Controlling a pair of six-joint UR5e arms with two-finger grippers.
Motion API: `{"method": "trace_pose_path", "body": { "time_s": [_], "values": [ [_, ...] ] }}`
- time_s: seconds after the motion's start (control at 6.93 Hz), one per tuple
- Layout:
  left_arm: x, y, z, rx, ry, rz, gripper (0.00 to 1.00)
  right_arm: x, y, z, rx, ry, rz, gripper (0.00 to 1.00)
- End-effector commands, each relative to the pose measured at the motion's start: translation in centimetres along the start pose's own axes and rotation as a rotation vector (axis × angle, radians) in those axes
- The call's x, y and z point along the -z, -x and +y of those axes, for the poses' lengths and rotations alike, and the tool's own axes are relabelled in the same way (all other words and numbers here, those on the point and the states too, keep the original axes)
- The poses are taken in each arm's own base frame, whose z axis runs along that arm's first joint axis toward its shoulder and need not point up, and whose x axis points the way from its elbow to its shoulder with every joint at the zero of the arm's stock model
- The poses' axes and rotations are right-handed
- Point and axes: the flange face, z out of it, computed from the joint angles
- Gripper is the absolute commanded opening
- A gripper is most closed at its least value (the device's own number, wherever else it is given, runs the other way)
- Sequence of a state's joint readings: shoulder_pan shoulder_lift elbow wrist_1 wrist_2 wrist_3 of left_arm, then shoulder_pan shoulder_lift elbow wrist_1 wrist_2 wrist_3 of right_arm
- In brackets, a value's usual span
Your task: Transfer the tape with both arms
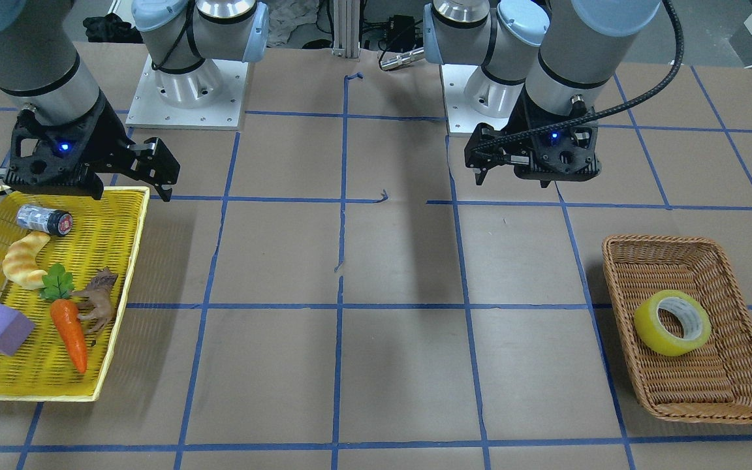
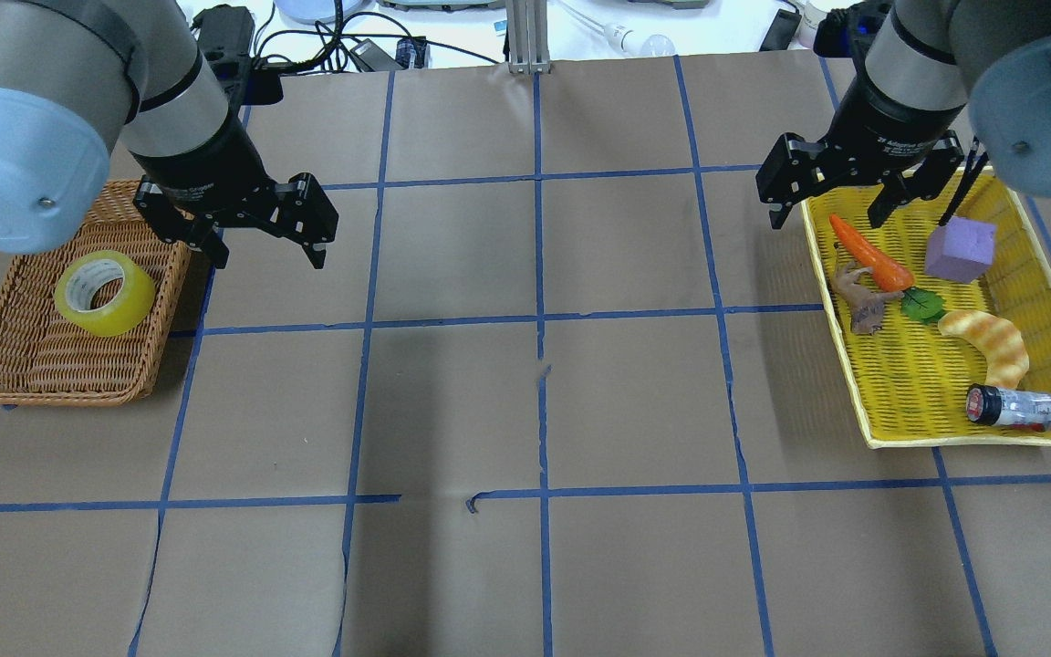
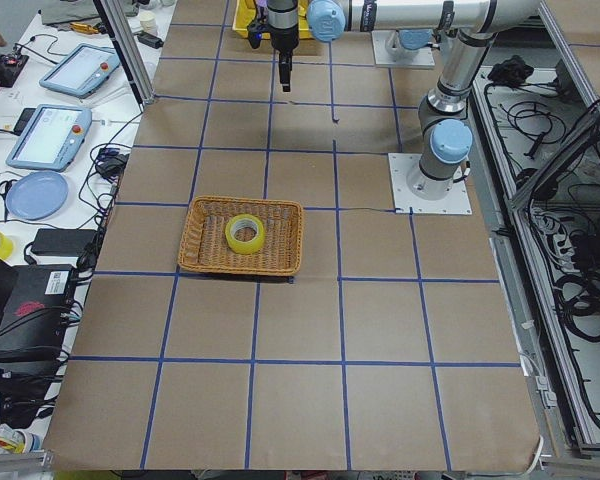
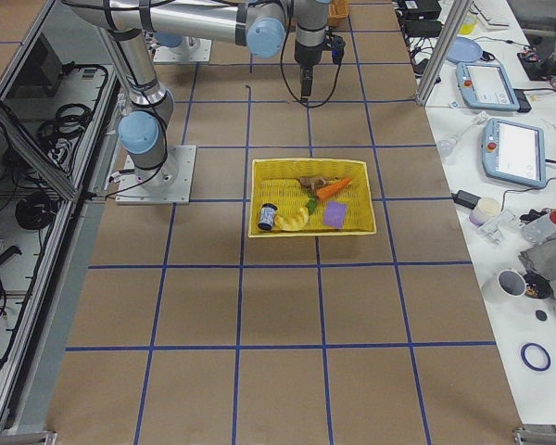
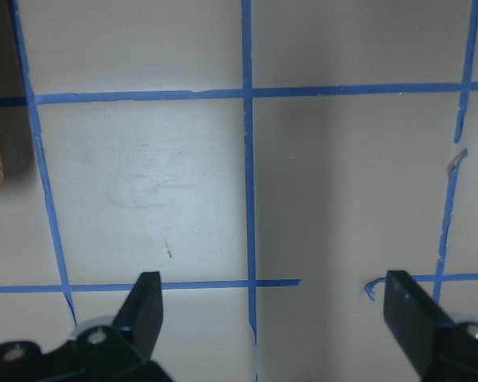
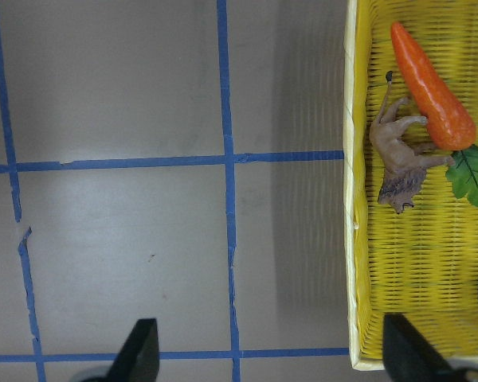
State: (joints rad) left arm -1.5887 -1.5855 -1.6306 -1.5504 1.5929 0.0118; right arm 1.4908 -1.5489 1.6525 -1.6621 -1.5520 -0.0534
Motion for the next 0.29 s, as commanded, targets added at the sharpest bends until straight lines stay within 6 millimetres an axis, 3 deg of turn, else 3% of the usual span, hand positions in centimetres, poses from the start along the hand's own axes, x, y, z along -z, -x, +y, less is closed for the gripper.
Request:
{"method": "trace_pose_path", "body": {
  "time_s": [0.0,0.14],
  "values": [
    [-0.18,0.04,-0.13,-0.001,0.004,0.001,1.0,0.77,0.0,0.14,0.001,-0.014,-0.003,1.0],
    [-0.26,-0.04,-0.11,-0.001,0.006,0.008,1.0,1.03,0.19,0.15,0.004,-0.022,-0.006,1.0]
  ]
}}
